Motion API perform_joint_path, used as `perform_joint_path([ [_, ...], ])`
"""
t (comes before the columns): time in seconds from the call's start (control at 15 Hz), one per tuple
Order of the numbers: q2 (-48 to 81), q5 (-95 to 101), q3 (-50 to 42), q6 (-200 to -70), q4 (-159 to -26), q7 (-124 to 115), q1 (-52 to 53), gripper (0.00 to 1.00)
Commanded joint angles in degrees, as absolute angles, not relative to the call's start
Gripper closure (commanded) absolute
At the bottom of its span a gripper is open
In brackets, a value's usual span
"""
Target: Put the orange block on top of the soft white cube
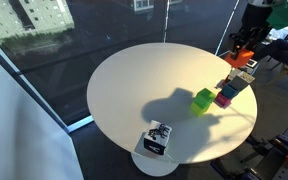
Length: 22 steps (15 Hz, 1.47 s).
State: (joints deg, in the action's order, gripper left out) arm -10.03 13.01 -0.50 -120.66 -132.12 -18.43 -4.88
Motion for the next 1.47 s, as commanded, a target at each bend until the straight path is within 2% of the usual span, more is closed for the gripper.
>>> perform_joint_path([
  [0.0,-9.7,13.7,-1.9,-116.8,-128.7,-19.6,-6.5,0.72],
  [1.4,0.6,13.0,-10.5,-117.1,-121.0,-23.3,-11.4,0.72],
])
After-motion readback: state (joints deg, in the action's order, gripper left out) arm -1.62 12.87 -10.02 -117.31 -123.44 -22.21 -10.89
